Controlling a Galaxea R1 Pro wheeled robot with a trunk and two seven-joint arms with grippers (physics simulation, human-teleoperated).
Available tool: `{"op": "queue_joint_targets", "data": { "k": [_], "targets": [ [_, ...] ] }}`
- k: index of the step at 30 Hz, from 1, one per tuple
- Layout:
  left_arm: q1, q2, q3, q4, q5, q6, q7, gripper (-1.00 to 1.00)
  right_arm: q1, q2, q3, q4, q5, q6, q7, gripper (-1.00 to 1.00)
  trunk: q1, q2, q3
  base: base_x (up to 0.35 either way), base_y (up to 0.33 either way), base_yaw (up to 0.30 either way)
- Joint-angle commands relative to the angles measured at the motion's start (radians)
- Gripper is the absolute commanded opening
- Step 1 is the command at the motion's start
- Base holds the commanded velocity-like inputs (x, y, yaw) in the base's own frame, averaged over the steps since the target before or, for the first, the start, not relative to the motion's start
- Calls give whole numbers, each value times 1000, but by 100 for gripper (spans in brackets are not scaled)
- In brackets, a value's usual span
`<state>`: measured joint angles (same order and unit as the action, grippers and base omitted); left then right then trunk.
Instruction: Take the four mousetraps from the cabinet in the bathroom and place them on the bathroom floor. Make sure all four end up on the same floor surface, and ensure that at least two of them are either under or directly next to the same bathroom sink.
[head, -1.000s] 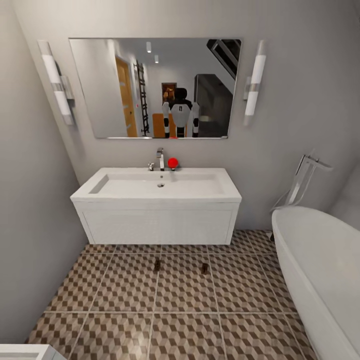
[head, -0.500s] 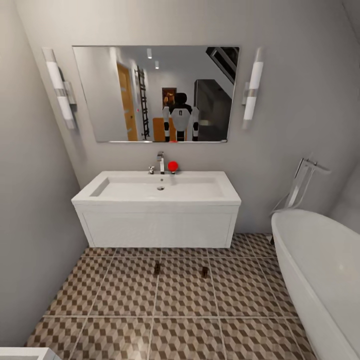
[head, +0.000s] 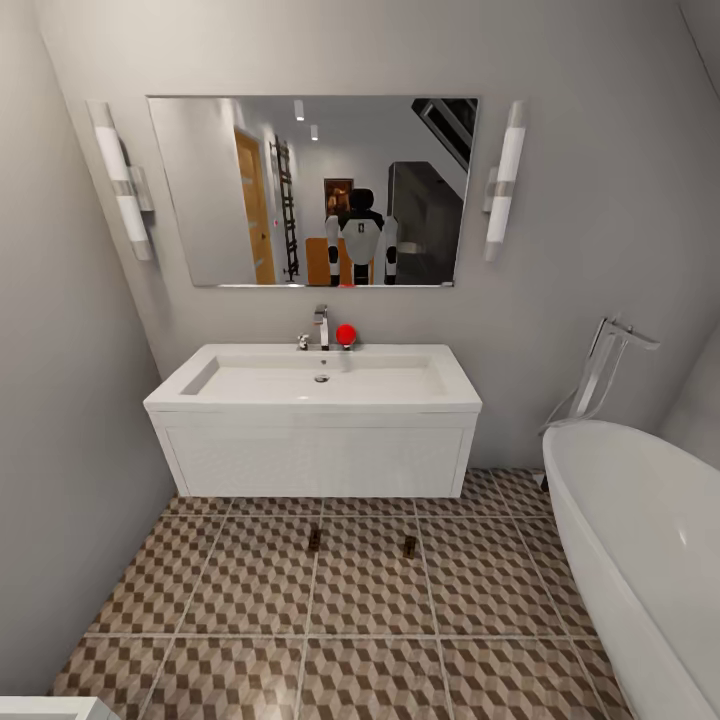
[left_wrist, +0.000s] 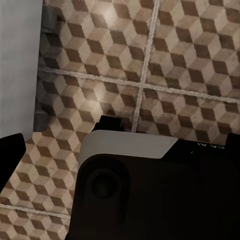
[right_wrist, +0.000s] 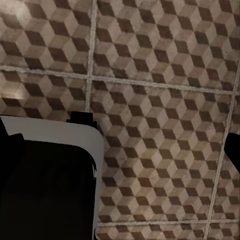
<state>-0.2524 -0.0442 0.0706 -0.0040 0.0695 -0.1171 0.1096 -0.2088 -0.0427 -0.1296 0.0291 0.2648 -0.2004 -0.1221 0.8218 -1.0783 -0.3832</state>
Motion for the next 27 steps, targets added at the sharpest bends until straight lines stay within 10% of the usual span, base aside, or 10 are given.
{"op": "queue_joint_targets", "data": {
  "k": [1, 27],
  "targets": [
    [-1, 0, 6, 1, 6, -4, 0, 100, -1, 0, -8, 3, 17, -5, -4, 100, 0, -1, -1, 0, 0, 0],
    [-1, -1, 6, 1, 6, -4, -1, 100, -1, 3, -10, 3, 90, -7, -5, 100, 0, -1, -1, 0, 0, 0]
  ]
}}
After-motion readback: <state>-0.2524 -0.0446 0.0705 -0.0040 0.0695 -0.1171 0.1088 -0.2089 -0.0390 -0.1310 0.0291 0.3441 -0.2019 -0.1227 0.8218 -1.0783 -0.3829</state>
